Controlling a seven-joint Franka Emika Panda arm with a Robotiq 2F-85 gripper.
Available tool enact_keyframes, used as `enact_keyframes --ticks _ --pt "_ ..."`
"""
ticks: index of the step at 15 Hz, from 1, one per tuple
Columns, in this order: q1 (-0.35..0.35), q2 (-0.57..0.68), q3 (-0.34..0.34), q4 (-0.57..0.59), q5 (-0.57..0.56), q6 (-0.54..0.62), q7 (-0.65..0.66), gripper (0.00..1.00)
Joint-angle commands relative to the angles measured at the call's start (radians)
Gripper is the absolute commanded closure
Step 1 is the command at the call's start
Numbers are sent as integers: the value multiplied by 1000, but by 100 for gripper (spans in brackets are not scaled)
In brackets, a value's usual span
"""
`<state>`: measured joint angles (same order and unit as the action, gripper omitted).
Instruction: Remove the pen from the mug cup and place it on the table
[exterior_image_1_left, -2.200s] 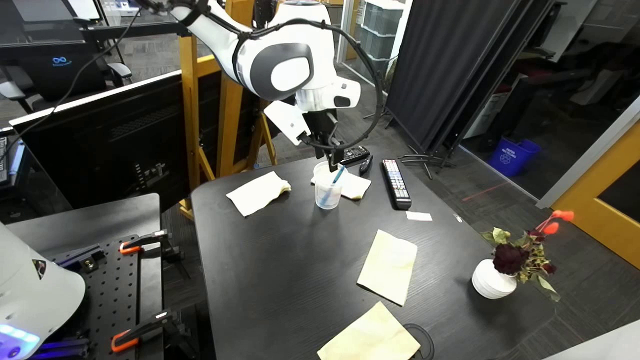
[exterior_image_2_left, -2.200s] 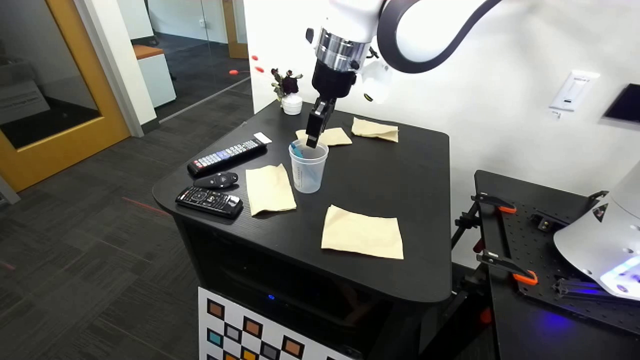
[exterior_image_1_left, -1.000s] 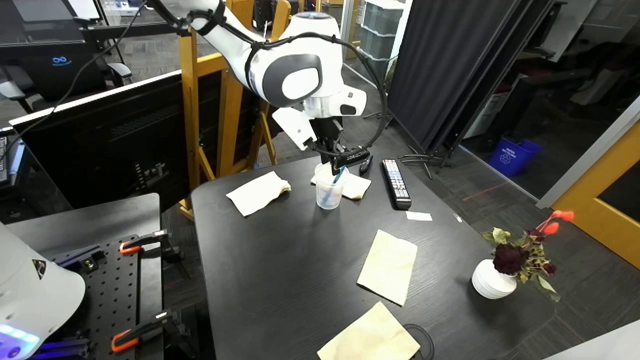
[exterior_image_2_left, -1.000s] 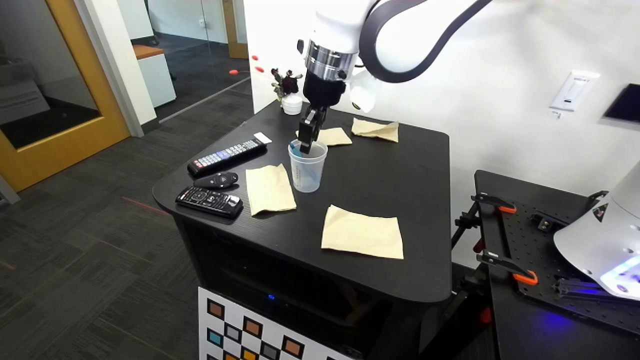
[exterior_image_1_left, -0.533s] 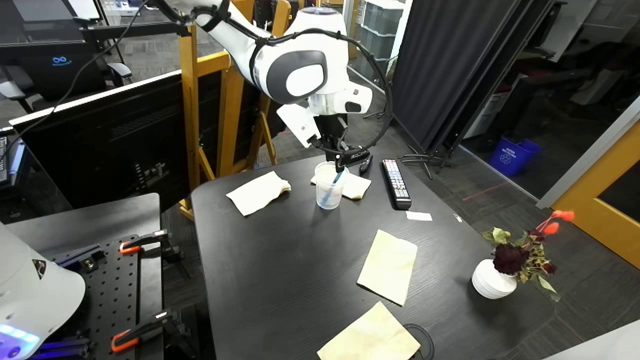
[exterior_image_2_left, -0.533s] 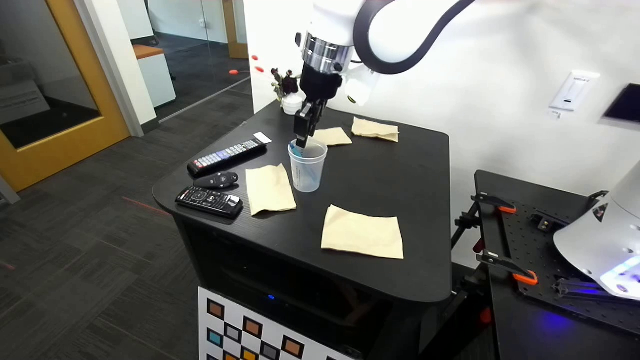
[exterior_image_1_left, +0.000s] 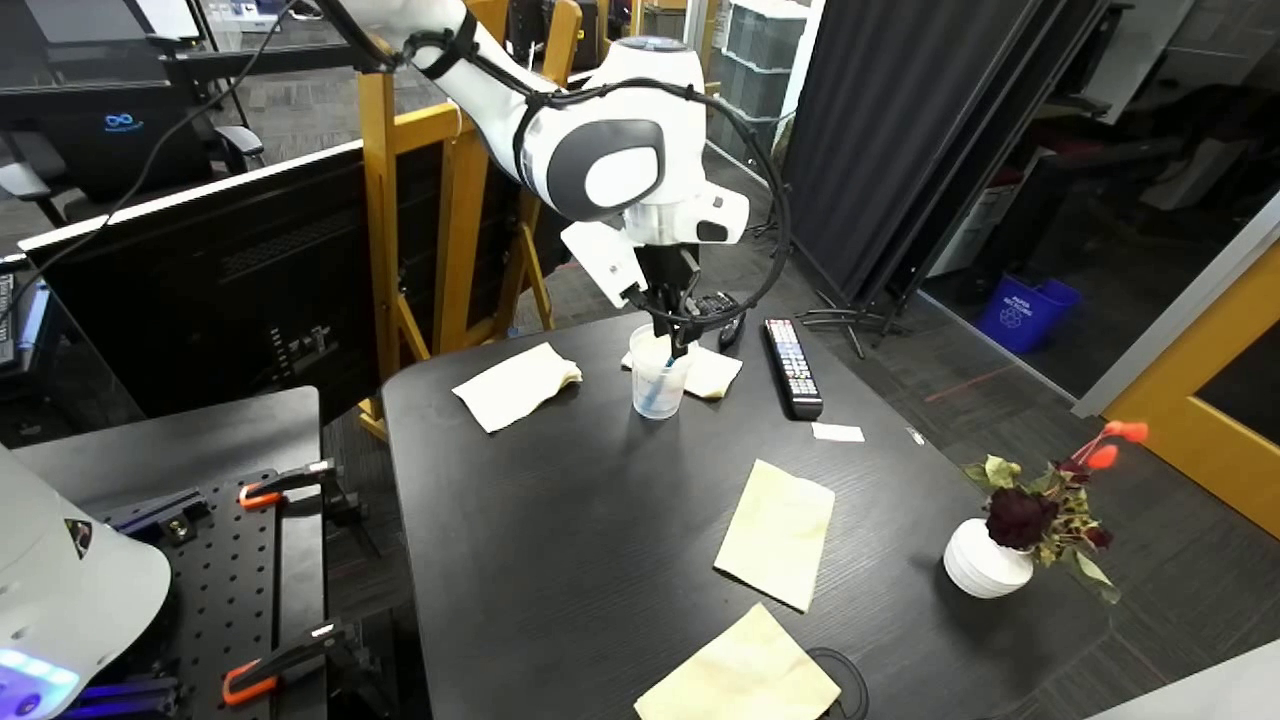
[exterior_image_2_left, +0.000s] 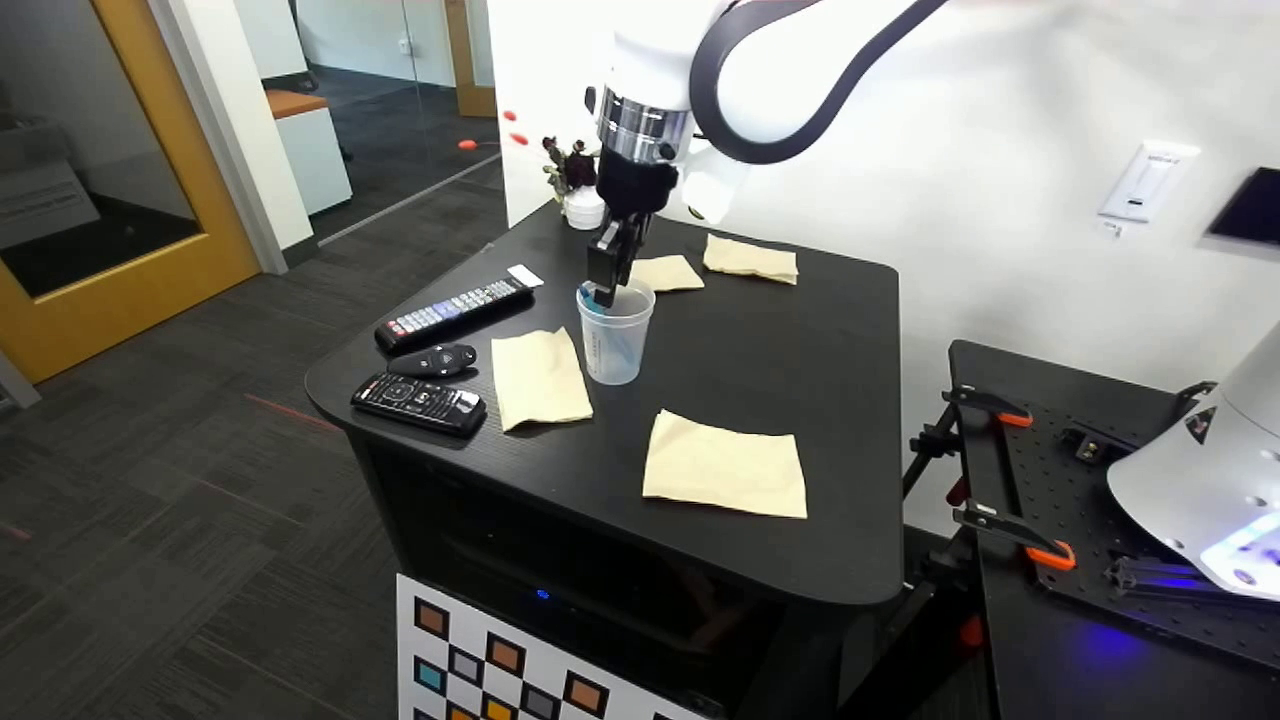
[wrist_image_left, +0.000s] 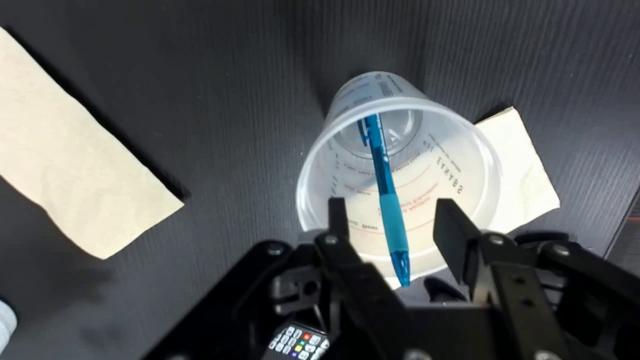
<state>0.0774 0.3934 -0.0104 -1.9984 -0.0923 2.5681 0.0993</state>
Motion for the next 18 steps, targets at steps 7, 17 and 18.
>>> enact_keyframes --ticks 7,17,18 --pt "1 59 -5 57 3 -25 14 57" --pt "-2 108 1 105 9 -2 -1 81" --pt "0 110 -1 107 7 -4 1 86"
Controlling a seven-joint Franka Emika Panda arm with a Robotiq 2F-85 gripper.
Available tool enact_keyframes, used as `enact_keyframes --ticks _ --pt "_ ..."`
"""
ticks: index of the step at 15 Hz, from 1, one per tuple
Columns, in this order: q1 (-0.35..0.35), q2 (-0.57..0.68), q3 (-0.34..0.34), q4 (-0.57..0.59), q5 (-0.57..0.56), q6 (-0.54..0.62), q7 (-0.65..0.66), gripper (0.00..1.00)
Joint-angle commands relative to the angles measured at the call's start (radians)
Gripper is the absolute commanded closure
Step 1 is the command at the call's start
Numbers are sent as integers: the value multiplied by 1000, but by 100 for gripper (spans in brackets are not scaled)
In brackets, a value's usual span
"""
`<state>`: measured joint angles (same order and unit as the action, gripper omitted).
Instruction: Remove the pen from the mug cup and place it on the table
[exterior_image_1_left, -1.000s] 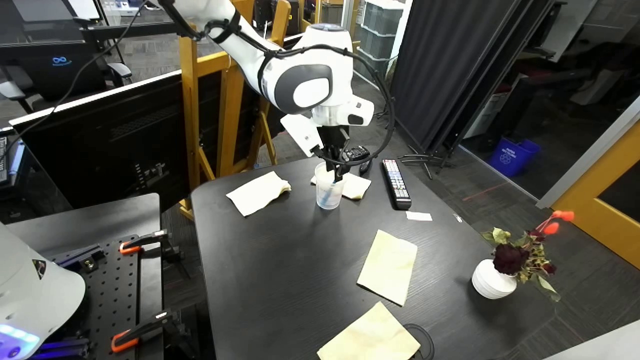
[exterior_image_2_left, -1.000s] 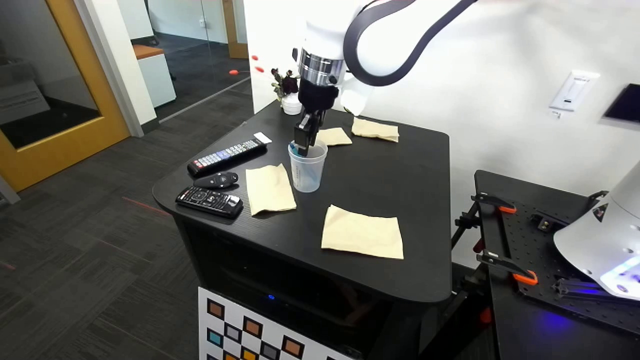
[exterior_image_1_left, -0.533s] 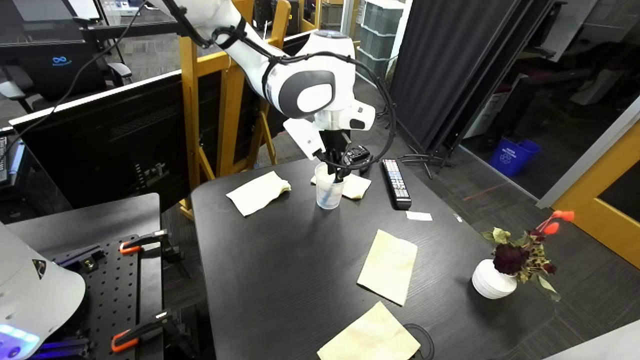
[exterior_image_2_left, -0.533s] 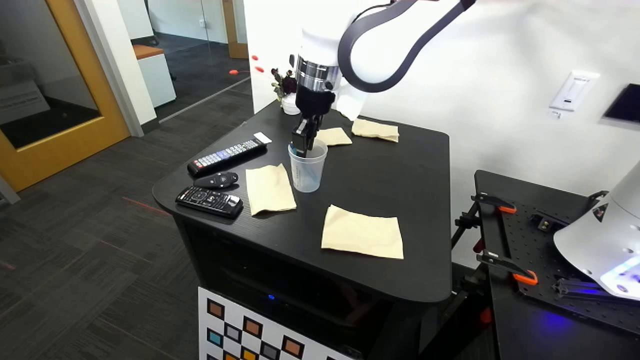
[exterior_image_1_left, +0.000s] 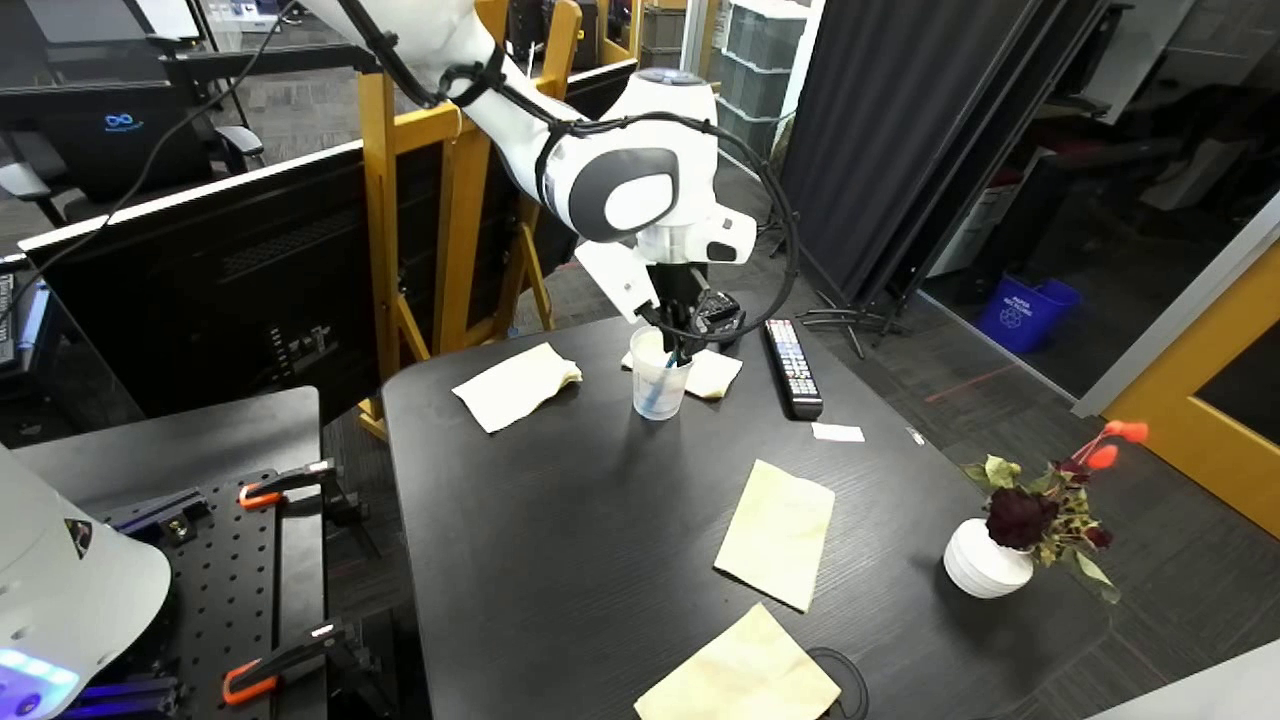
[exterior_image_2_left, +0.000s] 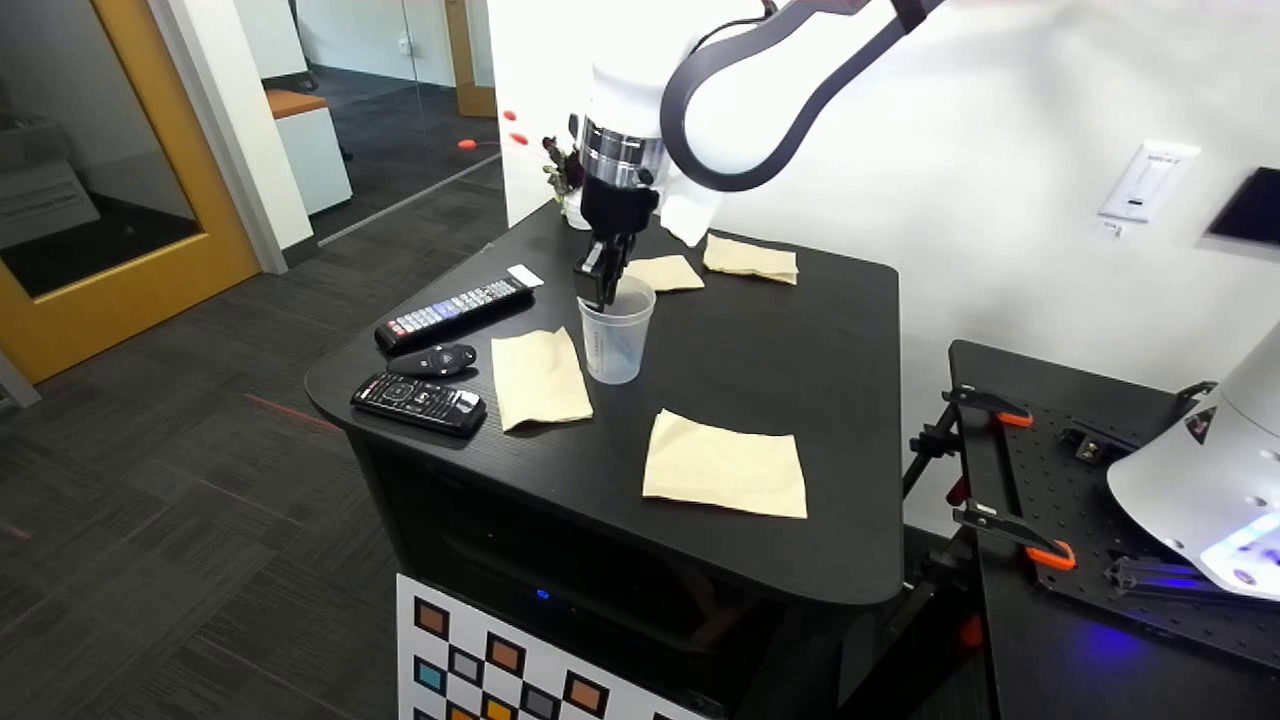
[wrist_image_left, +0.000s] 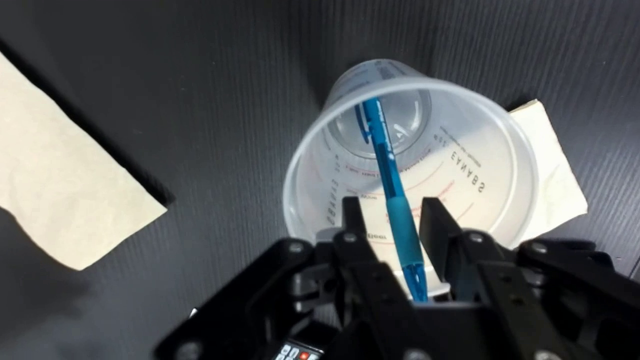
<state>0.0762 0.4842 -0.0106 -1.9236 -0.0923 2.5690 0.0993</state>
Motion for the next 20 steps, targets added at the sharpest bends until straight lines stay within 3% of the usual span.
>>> enact_keyframes --ticks 1,2,10,20 --pt "1 21 0 33 8 -7 0 95" --pt "1 18 2 31 10 -11 -1 100" --pt "19 -96 -8 -56 -11 -13 14 97" --pt "-4 -388 0 -173 -11 -4 8 97"
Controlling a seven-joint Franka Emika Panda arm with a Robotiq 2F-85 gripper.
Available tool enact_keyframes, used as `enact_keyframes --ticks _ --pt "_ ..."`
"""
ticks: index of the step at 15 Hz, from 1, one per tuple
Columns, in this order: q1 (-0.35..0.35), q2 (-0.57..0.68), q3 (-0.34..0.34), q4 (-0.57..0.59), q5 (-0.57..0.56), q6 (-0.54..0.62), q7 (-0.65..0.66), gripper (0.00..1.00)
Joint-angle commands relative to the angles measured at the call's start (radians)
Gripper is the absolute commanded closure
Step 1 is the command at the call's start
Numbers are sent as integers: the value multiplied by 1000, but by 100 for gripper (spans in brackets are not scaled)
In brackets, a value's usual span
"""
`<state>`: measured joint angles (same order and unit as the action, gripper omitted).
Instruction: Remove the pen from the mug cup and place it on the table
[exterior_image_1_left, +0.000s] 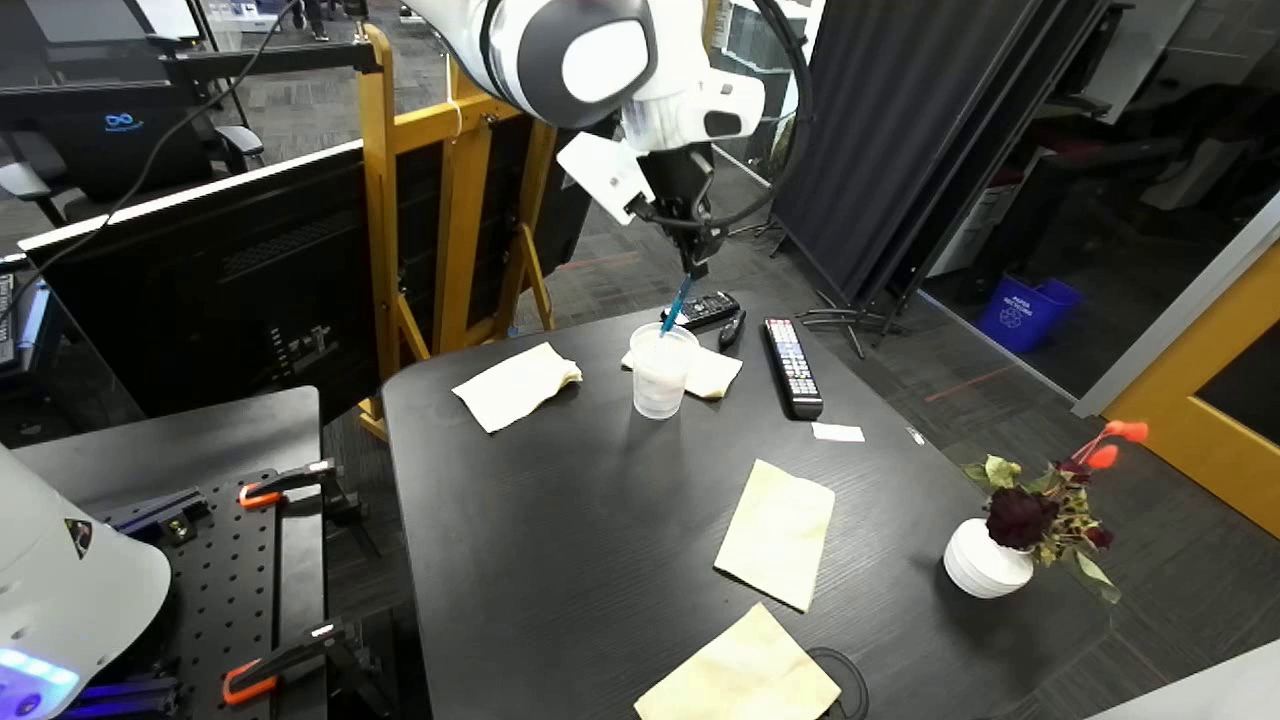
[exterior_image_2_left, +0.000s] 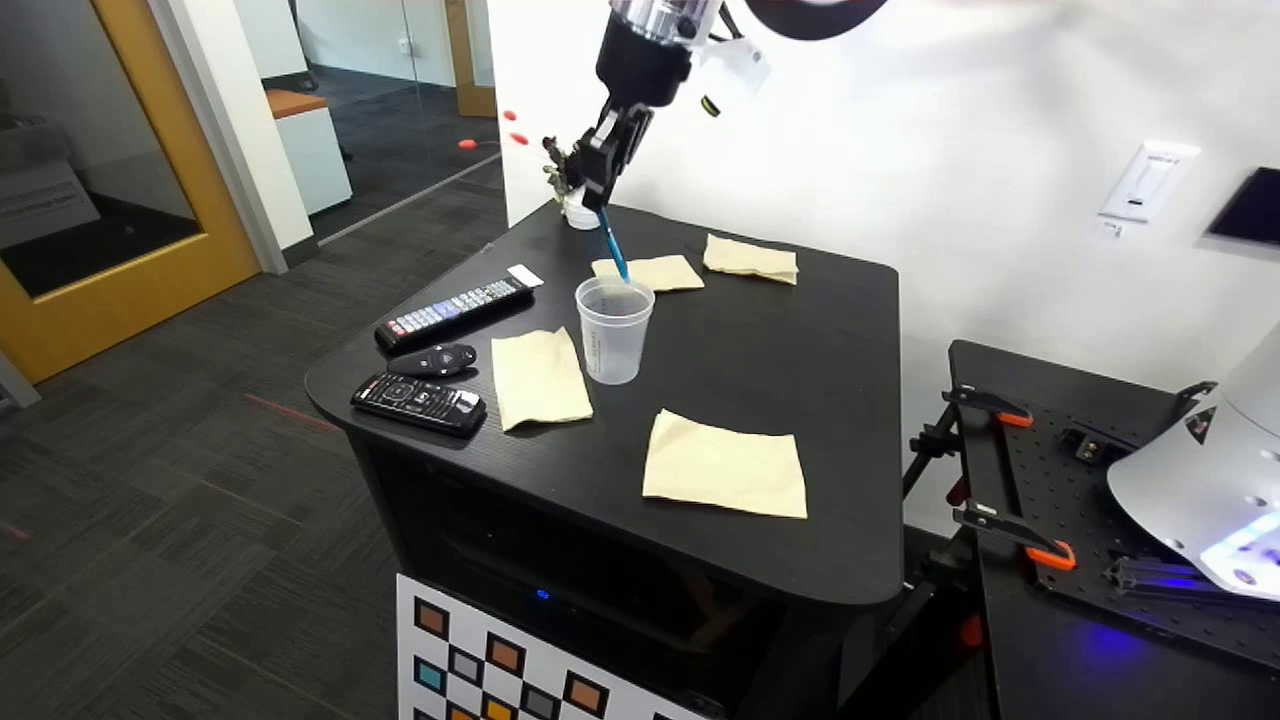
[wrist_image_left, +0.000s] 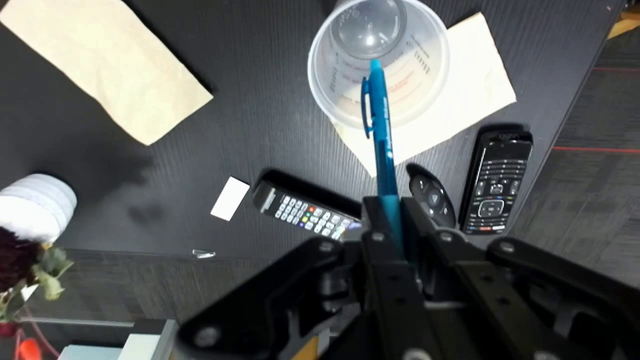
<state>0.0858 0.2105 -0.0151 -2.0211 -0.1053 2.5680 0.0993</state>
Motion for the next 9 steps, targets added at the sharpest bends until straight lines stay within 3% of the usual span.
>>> enact_keyframes --ticks 1,9 --pt "-20 -145 4 -87 9 -13 5 97" --pt "-105 -285 -31 -174 11 -116 -8 97"
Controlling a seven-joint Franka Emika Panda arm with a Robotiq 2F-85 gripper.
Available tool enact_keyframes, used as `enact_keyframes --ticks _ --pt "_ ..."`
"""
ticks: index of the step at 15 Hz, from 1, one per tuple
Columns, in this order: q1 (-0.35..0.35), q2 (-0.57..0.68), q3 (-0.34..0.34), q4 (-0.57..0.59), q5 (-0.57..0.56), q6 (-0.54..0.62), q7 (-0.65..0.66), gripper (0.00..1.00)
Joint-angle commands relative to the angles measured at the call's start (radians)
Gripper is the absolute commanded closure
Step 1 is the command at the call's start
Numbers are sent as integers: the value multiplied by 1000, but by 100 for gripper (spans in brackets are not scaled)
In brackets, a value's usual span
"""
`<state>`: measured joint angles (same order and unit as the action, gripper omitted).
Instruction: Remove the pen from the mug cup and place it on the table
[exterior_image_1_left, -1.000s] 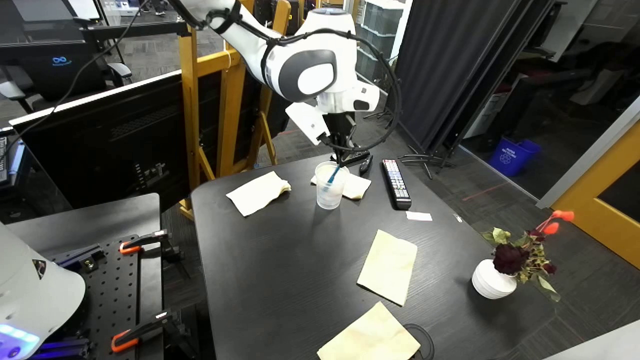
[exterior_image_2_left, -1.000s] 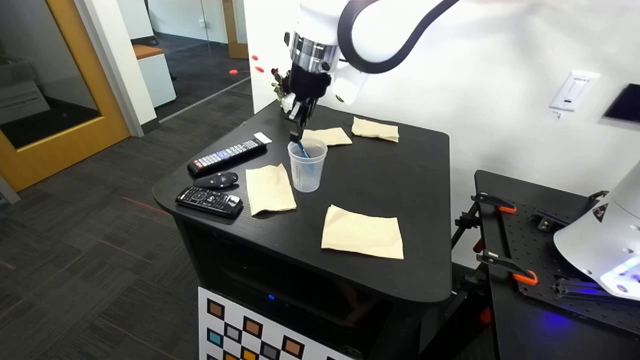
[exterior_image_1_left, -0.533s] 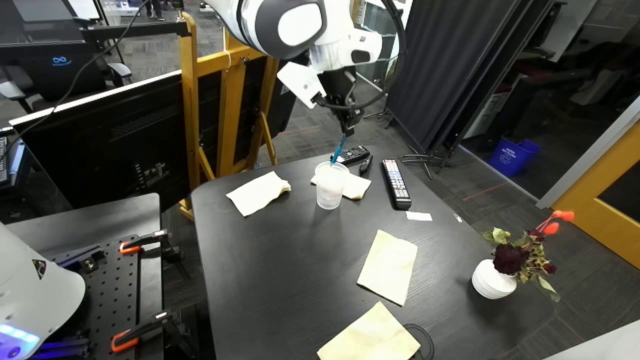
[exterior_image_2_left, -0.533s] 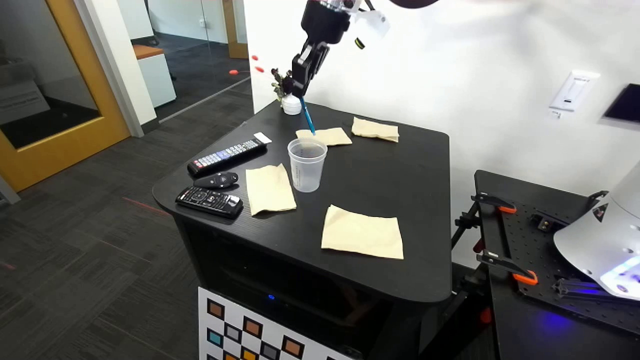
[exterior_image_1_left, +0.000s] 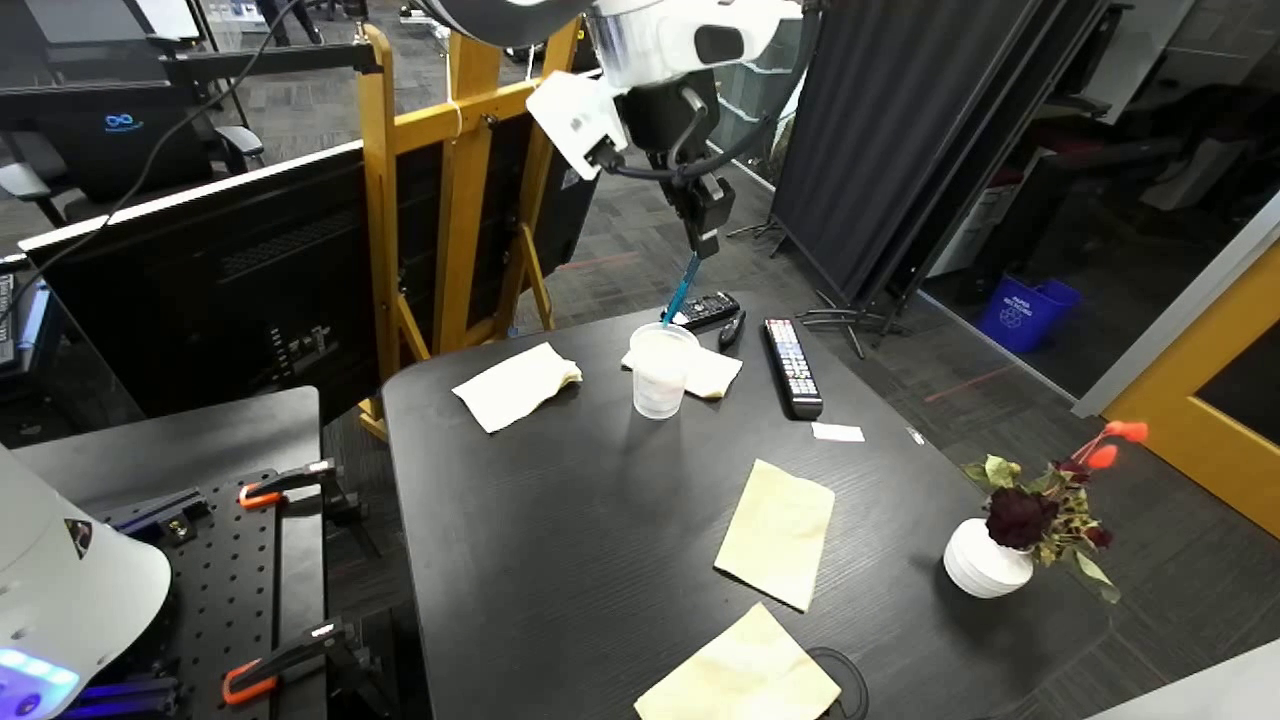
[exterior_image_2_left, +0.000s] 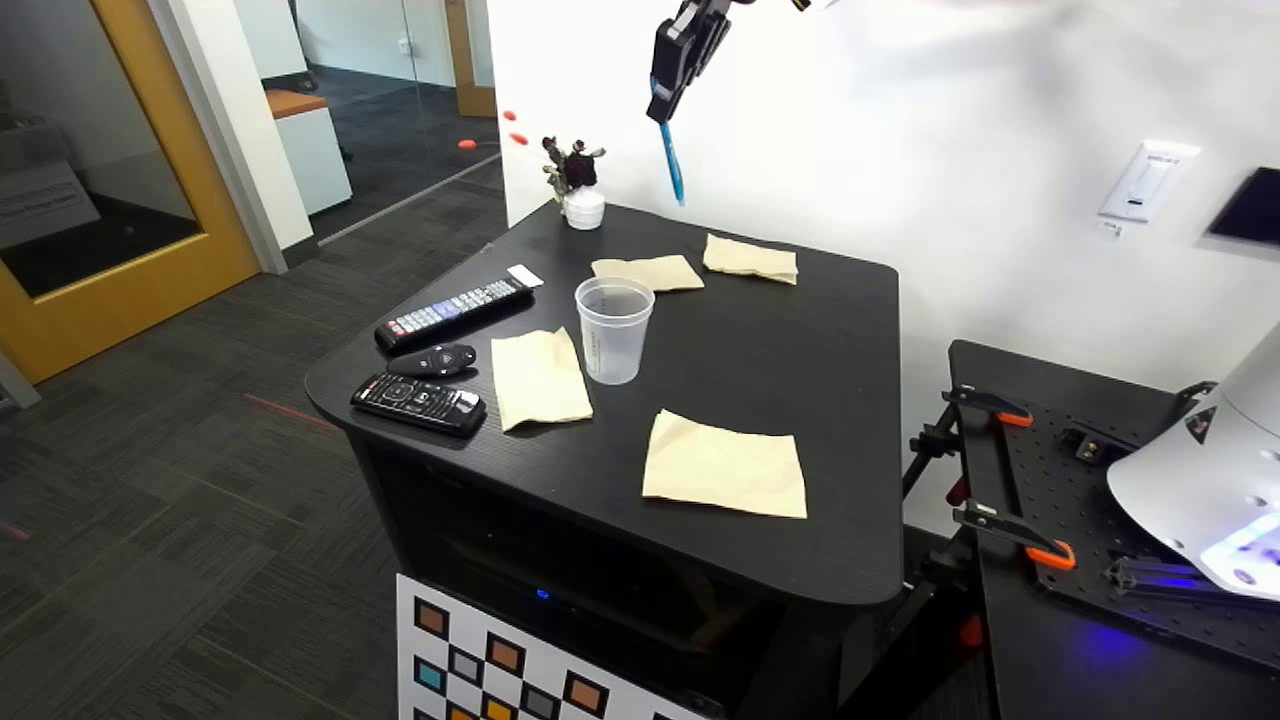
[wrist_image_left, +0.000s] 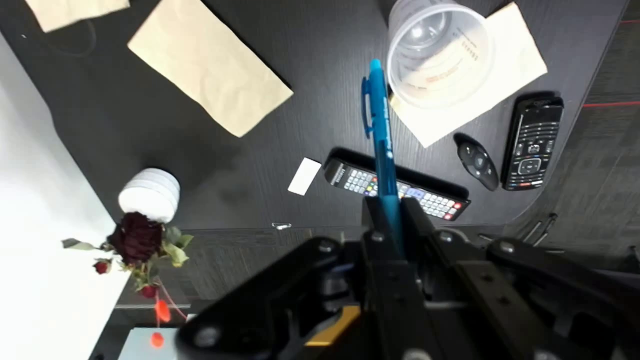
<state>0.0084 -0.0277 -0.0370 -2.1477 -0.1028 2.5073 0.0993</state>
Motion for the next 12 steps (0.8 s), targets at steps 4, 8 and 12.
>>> enact_keyframes --ticks 4,8,12 --pt "-50 -15 -23 -78 57 -111 -50 97" --pt "-54 46 -23 -106 125 -103 -102 97" --pt "-60 129 -20 -99 164 -125 -126 97"
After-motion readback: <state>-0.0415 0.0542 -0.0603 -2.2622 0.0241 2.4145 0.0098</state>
